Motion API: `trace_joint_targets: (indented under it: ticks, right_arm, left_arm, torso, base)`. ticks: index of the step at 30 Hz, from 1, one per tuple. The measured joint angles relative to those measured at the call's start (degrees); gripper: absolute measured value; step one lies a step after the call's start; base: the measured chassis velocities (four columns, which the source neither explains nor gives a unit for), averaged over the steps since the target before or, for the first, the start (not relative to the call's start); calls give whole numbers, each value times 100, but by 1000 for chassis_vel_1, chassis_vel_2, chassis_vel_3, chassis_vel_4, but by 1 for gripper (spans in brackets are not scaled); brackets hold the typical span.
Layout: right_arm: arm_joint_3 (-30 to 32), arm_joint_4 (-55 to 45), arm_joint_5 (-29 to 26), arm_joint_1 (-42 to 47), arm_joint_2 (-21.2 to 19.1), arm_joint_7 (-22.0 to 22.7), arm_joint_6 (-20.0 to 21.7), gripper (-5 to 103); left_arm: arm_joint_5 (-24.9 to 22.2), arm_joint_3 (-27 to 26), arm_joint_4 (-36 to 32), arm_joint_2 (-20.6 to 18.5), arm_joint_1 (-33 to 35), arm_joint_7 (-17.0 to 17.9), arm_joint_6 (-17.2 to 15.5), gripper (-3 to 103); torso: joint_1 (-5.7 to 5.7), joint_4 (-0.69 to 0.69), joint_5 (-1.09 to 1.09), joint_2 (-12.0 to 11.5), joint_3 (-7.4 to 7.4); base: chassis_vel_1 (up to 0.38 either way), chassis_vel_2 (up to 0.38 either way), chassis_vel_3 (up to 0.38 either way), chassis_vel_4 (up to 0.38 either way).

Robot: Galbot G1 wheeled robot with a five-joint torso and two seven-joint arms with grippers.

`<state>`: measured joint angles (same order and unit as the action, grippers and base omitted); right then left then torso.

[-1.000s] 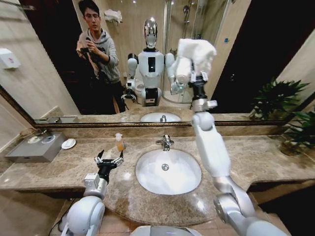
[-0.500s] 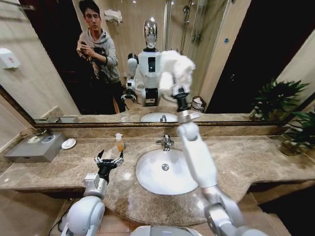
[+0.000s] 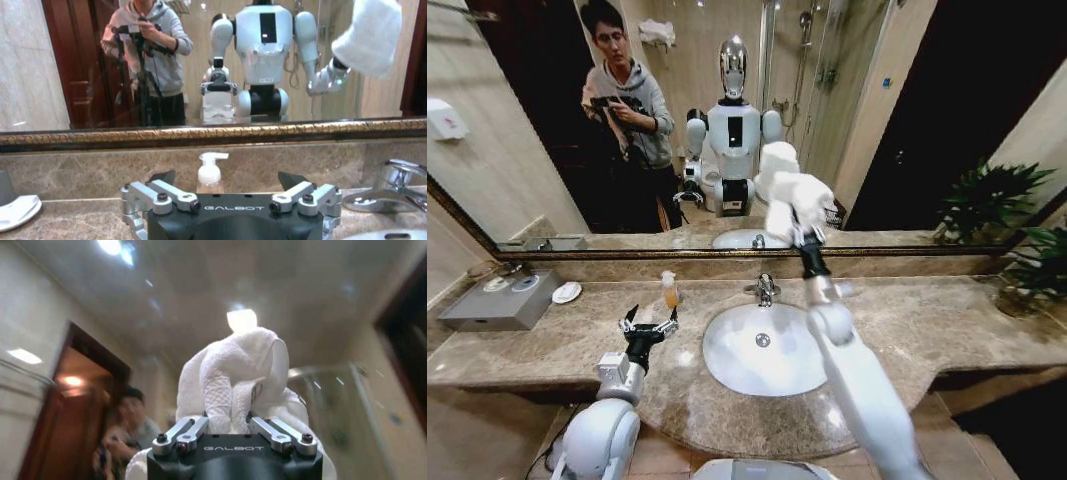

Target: Pick up the towel from the sink counter and wipe the mirror surface.

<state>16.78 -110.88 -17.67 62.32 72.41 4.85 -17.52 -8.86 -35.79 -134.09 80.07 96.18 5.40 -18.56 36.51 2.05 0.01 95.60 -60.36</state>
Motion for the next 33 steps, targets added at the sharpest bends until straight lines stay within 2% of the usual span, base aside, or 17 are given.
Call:
trace_joint_targets:
  ticks: [1,3,5,6,8,10,11,13,15,17,19,22,24,26,29,33]
  right_arm:
    - [0,0,0,0,0,0,0,16]
    - [26,-389,-130,691,-251,530,359,16]
    - [-20,-662,-357,1276,-512,943,732,16]
    - [-20,-662,-357,1276,-512,943,732,16]
    - [-221,-812,-754,1721,-885,1222,1214,16]
    - [-341,-831,-1107,1859,-1129,1410,1574,16]
    - [-341,-831,-1107,1859,-1129,1410,1574,16]
    - [-454,-773,-1651,1902,-1398,1662,2023,16]
    - [-465,-745,-1718,1898,-1425,1690,2071,16]
    - [-539,-585,-2202,1877,-1589,1852,2398,16]
    - [-562,-558,-2355,1876,-1649,1898,2495,16]
    - [-840,-379,-2860,1705,-2140,2105,2959,16]
    - [-949,-332,-2897,1624,-2252,2163,3036,16]
    - [-1354,-120,-2909,1332,-2579,2309,3223,16]
    - [-1645,129,-2839,1137,-2739,2329,3261,16]
    - [-2003,592,-2780,878,-2622,2333,3290,16]
  left_arm:
    - [0,0,0,0,0,0,0,100]
    - [1,-1,0,1,0,1,0,100]
    - [0,0,0,0,0,0,0,100]
    - [0,0,0,0,0,0,0,100]
    - [0,0,0,0,0,0,0,100]
    - [0,0,0,0,0,1,0,100]
    - [0,0,0,0,0,1,0,100]
    - [0,0,0,0,1,0,0,100]
    - [0,-1,0,1,1,1,0,100]
    - [0,0,0,0,0,0,0,100]
    - [0,0,0,0,0,0,0,100]
    - [0,0,0,0,0,1,0,100]
    - [0,0,0,1,1,0,0,100]
    - [0,0,0,1,1,0,0,100]
    - [0,0,0,0,0,0,0,100]
    - [0,0,0,0,0,0,0,100]
  torso:
    - [0,0,0,0,0]
    - [0,2,0,0,0]
    - [0,-2,1,0,0]
    - [0,-2,1,0,0]
    - [-1,-2,1,1,0]
    - [-1,1,1,1,0]
    - [-1,1,1,1,0]
    - [0,1,0,0,0]
    - [0,2,1,0,0]
    - [1,1,2,0,-1]
    - [1,1,2,0,-1]
    - [0,-1,0,0,-1]
    - [0,0,-1,0,-1]
    - [1,1,-1,0,-1]
    - [1,2,-1,0,-1]
    - [1,-2,-4,0,-1]
  base:
    - [0,0,0,0]
    - [0,0,0,0]
    - [0,0,0,0]
    - [0,0,0,0]
    - [0,0,0,0]
    - [0,0,0,0]
    - [0,0,0,0]
    - [0,0,0,0]
    - [0,0,0,0]
    - [0,0,0,0]
    - [0,0,0,0]
    - [0,0,0,0]
    - [0,0,0,0]
    - [0,0,0,0]
    - [0,0,0,0]
    - [0,0,0,0]
